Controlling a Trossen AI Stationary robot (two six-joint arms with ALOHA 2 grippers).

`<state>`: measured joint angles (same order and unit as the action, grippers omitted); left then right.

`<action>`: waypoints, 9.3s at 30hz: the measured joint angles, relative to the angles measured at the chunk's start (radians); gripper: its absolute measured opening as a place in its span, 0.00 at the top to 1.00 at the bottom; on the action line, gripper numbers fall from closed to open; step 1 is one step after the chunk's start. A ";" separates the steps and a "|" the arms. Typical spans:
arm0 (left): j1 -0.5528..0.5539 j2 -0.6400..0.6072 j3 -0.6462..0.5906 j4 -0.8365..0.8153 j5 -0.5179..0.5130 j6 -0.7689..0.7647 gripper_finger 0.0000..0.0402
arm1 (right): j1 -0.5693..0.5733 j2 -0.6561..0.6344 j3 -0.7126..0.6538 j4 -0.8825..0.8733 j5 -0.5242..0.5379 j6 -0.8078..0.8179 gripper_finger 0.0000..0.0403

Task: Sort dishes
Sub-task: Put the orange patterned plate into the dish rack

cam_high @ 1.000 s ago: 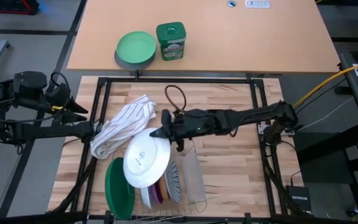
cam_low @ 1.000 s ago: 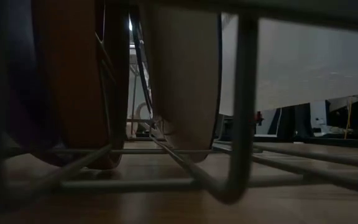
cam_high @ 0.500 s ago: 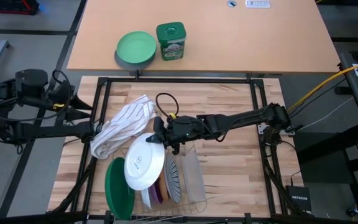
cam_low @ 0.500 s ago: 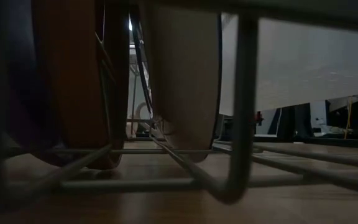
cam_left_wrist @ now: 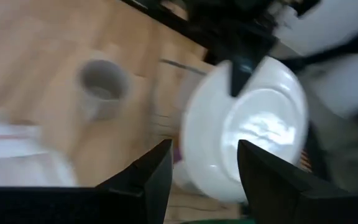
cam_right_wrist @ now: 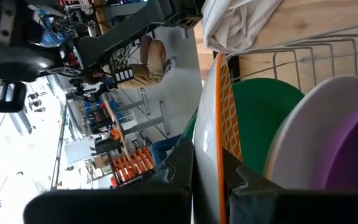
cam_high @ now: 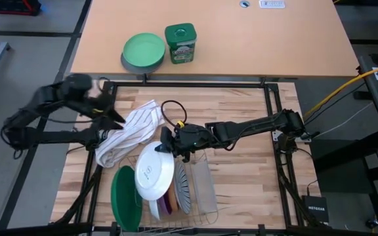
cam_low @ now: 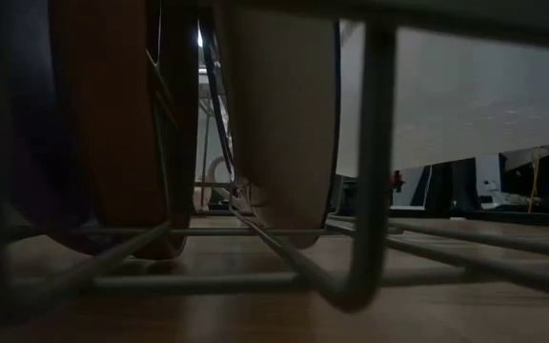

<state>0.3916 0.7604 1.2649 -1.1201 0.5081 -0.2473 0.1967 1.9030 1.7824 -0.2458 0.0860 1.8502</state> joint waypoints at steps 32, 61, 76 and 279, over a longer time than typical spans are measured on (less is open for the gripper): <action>0.048 0.474 -0.155 0.255 0.649 0.494 0.58 | 0.006 0.000 0.000 0.010 0.033 -0.228 0.96; 0.098 0.467 -0.155 0.318 0.820 0.434 0.58 | 0.021 0.000 0.001 0.116 0.064 -0.322 0.96; -0.001 0.468 -0.155 0.317 0.849 0.403 0.58 | 0.021 -0.002 0.001 0.149 0.106 -0.365 0.96; -0.619 0.595 -0.239 0.292 0.307 1.056 0.64 | 0.156 -0.075 0.000 0.131 -0.123 -0.181 0.80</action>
<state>-0.2272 1.3550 1.0264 -0.8276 0.8147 0.8089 0.3531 1.8278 1.7828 -0.1147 -0.0373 1.6697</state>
